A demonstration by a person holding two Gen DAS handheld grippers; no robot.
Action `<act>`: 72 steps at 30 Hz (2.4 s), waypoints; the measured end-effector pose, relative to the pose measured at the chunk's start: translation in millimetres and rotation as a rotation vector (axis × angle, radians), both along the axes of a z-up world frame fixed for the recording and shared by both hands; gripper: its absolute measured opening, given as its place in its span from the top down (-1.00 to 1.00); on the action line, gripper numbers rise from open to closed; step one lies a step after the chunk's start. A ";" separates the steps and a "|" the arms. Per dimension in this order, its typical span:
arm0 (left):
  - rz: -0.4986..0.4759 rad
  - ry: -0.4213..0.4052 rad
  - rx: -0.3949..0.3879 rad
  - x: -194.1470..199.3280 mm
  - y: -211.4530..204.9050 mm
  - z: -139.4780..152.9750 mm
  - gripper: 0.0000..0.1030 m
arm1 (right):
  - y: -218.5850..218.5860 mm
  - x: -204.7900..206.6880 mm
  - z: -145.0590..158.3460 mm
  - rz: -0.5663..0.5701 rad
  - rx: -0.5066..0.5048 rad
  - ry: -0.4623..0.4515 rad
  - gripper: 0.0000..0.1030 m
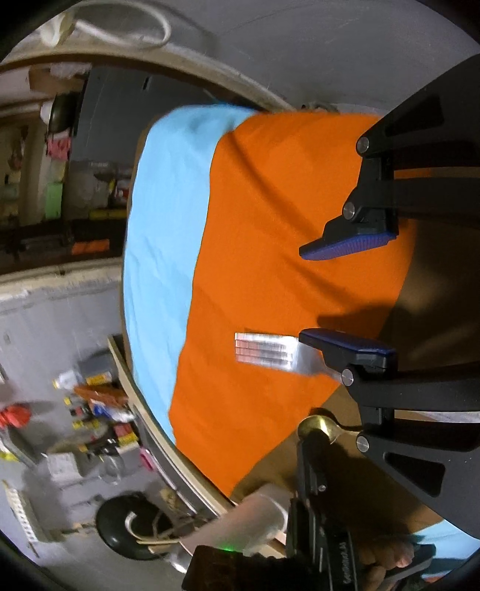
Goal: Organize utensils
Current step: 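Close the left gripper on the gold spoon while the right gripper grasps the fork, then lift the gold spoon and fork and carry both over the white caddy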
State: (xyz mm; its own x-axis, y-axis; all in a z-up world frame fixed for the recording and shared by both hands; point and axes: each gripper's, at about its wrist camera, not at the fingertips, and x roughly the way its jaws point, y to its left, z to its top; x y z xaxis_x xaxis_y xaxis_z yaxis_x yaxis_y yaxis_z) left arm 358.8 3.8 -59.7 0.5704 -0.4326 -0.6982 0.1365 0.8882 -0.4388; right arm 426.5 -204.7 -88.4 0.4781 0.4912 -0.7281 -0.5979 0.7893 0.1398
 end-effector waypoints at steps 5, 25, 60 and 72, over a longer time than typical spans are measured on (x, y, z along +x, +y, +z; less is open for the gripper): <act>0.038 0.001 0.004 -11.6 10.3 -0.1 0.97 | 24.3 5.1 -2.5 0.049 -0.012 0.045 0.27; 0.067 -0.222 0.084 -55.6 3.9 30.8 1.00 | 56.0 7.9 -3.1 -0.034 -0.076 -0.001 0.59; 0.341 -0.690 0.326 -189.3 91.6 151.4 1.00 | 108.1 -180.0 148.4 0.077 0.328 -0.771 0.60; 0.517 -0.762 0.409 -196.1 157.0 184.1 1.00 | 151.2 -175.5 198.6 0.130 0.448 -0.819 0.60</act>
